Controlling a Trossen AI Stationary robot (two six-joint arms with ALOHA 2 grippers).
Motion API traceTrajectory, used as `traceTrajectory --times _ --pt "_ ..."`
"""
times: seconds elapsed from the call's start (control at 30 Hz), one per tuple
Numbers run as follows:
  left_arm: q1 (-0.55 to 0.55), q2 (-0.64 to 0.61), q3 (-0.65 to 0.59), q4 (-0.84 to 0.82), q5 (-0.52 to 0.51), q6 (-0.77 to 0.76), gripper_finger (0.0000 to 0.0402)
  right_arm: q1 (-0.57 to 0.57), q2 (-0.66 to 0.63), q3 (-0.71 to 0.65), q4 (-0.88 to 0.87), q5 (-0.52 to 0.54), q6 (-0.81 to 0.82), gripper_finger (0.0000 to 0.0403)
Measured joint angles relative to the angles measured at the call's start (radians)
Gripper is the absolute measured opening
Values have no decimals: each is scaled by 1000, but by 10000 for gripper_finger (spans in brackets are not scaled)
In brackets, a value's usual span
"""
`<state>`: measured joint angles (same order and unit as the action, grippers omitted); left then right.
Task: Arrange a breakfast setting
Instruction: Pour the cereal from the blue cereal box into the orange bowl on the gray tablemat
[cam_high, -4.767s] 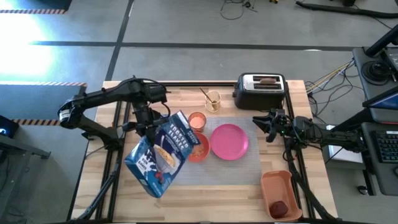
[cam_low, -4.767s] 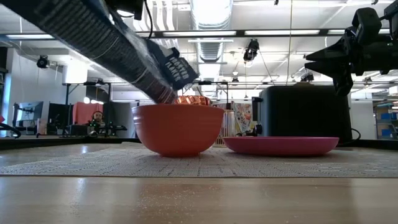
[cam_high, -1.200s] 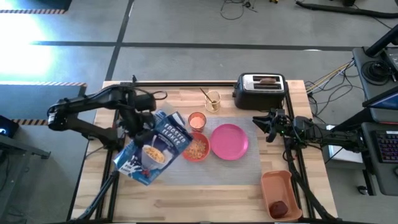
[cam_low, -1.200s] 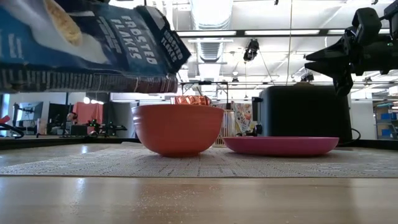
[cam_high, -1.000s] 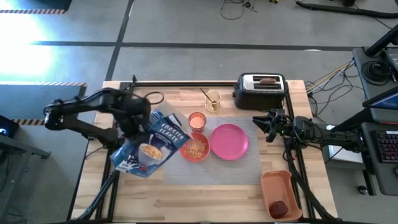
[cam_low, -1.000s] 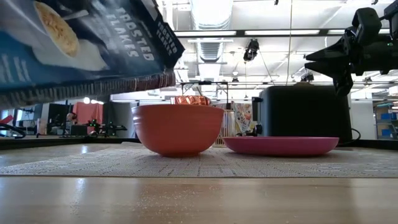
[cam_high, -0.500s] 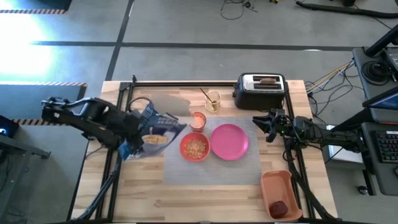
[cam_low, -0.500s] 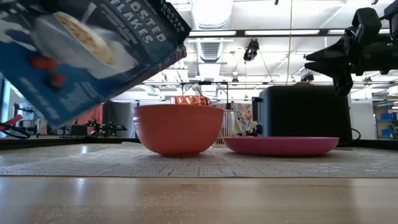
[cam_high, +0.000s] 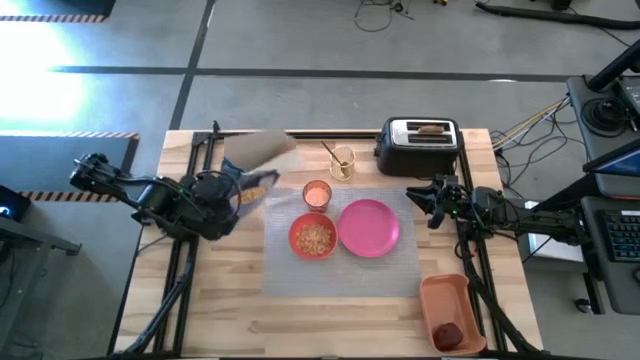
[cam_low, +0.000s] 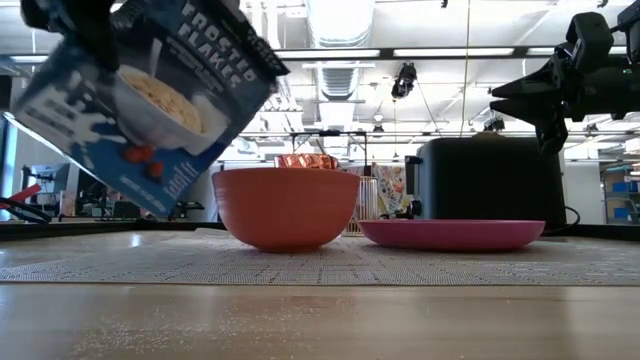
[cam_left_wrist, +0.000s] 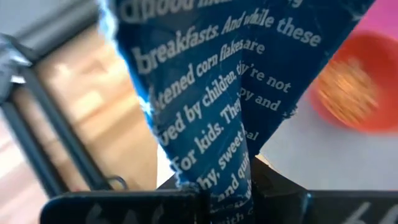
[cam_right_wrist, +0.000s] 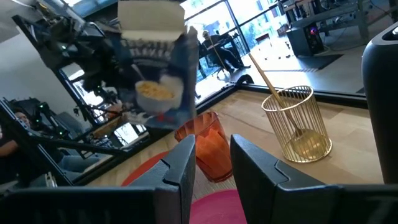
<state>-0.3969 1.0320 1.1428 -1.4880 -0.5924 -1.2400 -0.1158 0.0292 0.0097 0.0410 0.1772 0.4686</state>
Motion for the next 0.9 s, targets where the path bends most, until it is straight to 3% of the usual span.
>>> traceTrajectory --times 0.27,0.73,0.9 --pt "2 -38 -180 -86 -271 -309 14 0 0 0 0 0 0 91" --pt "16 -8 -569 -83 -428 -936 14 0 0 0 0 0 0 91" --pt "36 3 -627 -78 -479 -1019 14 0 0 0 0 0 0 91"
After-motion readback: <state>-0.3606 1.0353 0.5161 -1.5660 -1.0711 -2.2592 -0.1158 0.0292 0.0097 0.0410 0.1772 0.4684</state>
